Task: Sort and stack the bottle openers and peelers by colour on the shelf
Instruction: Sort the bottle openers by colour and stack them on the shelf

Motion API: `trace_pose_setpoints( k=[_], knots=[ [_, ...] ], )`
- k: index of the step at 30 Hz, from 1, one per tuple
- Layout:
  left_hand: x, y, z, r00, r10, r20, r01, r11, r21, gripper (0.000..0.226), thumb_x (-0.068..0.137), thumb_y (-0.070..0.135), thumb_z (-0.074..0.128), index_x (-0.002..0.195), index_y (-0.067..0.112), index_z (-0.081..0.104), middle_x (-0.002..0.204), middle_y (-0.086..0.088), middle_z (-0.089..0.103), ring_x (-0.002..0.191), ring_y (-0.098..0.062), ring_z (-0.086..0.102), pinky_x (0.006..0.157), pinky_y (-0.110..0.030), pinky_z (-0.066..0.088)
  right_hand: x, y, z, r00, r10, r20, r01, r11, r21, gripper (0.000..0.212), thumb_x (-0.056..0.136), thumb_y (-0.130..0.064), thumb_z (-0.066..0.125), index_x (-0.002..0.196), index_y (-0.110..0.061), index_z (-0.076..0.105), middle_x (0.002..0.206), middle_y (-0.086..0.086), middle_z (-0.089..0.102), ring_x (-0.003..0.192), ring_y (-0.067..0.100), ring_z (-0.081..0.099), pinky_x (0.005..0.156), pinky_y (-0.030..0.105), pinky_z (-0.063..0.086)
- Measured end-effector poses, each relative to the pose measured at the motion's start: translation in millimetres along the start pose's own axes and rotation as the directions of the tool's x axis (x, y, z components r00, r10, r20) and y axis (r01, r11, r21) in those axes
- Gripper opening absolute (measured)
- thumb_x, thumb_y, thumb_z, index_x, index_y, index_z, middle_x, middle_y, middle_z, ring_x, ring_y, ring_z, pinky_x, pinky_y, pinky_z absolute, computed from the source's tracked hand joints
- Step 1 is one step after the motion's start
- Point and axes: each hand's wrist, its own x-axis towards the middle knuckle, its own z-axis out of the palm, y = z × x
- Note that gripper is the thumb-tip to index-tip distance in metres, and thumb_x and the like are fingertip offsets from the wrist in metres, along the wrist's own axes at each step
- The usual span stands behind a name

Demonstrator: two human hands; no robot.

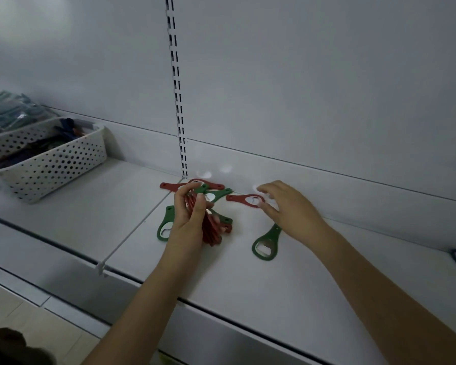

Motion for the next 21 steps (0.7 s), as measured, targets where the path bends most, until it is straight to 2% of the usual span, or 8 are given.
trace_pose_setpoints(
  k=[3,7,10,11,13,15,18,21],
  knots=[
    [12.4,-1.2,-11.3,0.998,-0.062,-0.023,0.061,0.997,-0.05,0.019,0.104,0.028,0.047,0.12,0.038,0.053,0.084,-0.007,0.061,0.069,-0.022,0.061,0.068,-0.043,0.05,15.5,13.0,17.6,0.984,0.006,0.178,-0.012,0.999,0.034,0.045,0.096,-0.035,0.059,0.139,-0.022,0.052,0.136,-0.004,0.053,0.124,0.018,0.049,0.106,0.029,0.037],
    [16.6,1.5,-14.4,0.984,-0.173,-0.036,0.16,0.958,-0.239,0.038,0.097,0.0,0.045,0.115,0.032,0.054,0.078,-0.009,0.063,0.059,-0.022,0.059,0.055,-0.034,0.05,19.8,14.8,32.8,0.999,-0.013,0.04,0.016,0.997,-0.078,0.029,0.1,-0.03,0.052,0.124,-0.02,0.064,0.115,-0.001,0.064,0.106,0.019,0.056,0.089,0.032,0.046],
    [12.9,1.0,-11.7,0.987,-0.162,0.002,0.158,0.958,-0.238,0.037,0.101,0.003,0.047,0.125,0.03,0.049,0.08,-0.008,0.066,0.062,-0.022,0.063,0.058,-0.038,0.054,18.7,10.5,27.2,0.999,0.02,-0.025,-0.024,0.983,-0.185,0.025,0.104,-0.025,0.042,0.115,-0.02,0.064,0.101,0.0,0.066,0.093,0.018,0.058,0.076,0.034,0.048],
    [11.5,0.8,-11.4,0.988,-0.153,0.017,0.152,0.957,-0.248,0.035,0.101,0.005,0.047,0.127,0.028,0.048,0.081,-0.008,0.065,0.065,-0.022,0.064,0.062,-0.039,0.055,17.1,8.0,23.3,0.996,0.046,-0.078,-0.055,0.991,-0.122,0.022,0.103,-0.028,0.044,0.112,-0.022,0.063,0.096,-0.002,0.065,0.088,0.017,0.058,0.073,0.033,0.048],
    [8.8,1.9,-11.9,0.988,-0.145,0.047,0.152,0.953,-0.261,0.032,0.101,0.009,0.047,0.129,0.024,0.049,0.09,-0.011,0.062,0.072,-0.024,0.066,0.071,-0.04,0.056,12.3,-0.7,12.1,0.97,0.147,-0.194,-0.122,0.983,0.139,0.01,0.099,-0.03,0.054,0.105,-0.024,0.059,0.088,-0.008,0.064,0.078,0.011,0.059,0.067,0.028,0.048],
    [7.6,4.0,-13.1,0.985,-0.149,0.085,0.165,0.956,-0.242,0.031,0.101,0.011,0.048,0.13,0.022,0.051,0.1,-0.014,0.059,0.081,-0.028,0.069,0.074,-0.039,0.057,8.2,-9.4,-0.1,0.922,0.273,-0.274,-0.143,0.899,0.414,0.006,0.095,-0.027,0.062,0.096,-0.022,0.059,0.082,-0.009,0.065,0.073,0.007,0.061,0.065,0.021,0.048],
    [6.0,5.2,-14.1,0.976,-0.168,0.14,0.195,0.958,-0.209,0.034,0.098,0.017,0.052,0.13,0.026,0.055,0.11,-0.018,0.059,0.1,-0.036,0.07,0.082,-0.042,0.058,6.3,-19.7,-17.2,0.913,0.332,-0.237,-0.121,0.774,0.621,0.006,0.093,-0.023,0.064,0.089,-0.022,0.062,0.077,-0.006,0.068,0.074,0.007,0.064,0.065,0.01,0.047],
    [4.8,3.8,-14.6,0.968,-0.176,0.179,0.214,0.951,-0.222,0.037,0.096,0.02,0.053,0.131,0.029,0.055,0.116,-0.019,0.061,0.111,-0.041,0.065,0.092,-0.048,0.053,2.9,-33.6,-29.3,0.976,0.184,-0.12,-0.049,0.712,0.7,0.004,0.095,-0.021,0.061,0.091,-0.019,0.063,0.076,-0.003,0.068,0.071,0.005,0.063,0.067,0.011,0.046]
  ],
)
